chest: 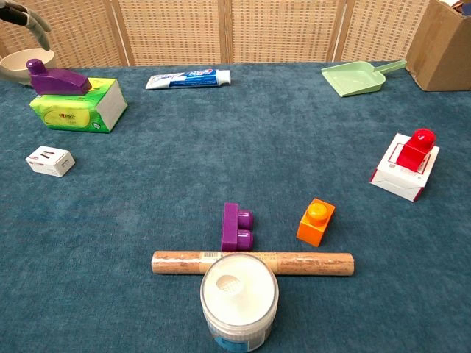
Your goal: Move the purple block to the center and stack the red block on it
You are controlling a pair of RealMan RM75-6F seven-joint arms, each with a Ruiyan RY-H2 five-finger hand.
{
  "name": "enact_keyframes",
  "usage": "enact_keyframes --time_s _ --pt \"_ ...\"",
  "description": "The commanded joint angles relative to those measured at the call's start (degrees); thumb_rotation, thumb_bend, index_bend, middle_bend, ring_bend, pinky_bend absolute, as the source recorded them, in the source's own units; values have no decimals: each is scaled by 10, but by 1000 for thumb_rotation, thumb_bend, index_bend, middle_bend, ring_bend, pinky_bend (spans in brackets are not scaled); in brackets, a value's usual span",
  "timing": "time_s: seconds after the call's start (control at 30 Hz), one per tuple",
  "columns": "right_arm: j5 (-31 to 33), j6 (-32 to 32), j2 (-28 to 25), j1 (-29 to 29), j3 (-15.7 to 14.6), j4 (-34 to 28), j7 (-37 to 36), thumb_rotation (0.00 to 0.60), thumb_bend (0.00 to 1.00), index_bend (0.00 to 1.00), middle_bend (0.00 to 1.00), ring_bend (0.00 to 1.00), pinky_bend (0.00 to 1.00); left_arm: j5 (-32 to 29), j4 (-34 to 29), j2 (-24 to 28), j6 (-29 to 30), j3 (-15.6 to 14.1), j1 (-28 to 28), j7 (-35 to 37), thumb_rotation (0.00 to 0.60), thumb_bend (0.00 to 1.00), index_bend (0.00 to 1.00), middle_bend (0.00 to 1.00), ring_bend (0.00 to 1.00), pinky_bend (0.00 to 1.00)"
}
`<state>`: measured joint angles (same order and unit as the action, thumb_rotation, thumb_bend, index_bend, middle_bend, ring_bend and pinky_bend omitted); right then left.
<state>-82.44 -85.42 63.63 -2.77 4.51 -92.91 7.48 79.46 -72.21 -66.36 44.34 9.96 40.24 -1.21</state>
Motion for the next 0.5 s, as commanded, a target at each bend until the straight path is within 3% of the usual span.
enact_keyframes --time_s 0.03,0.5 --pt "3 2 2 -1 1 0 3 589 288 354 272 240 297 -14 24 -16 -20 -1 17 -9 420 321 233 96 76 0" --pt "16 4 5 0 5 -3 16 589 289 354 272 240 297 -46 102 -60 -77 -11 62 -21 408 321 187 61 47 0"
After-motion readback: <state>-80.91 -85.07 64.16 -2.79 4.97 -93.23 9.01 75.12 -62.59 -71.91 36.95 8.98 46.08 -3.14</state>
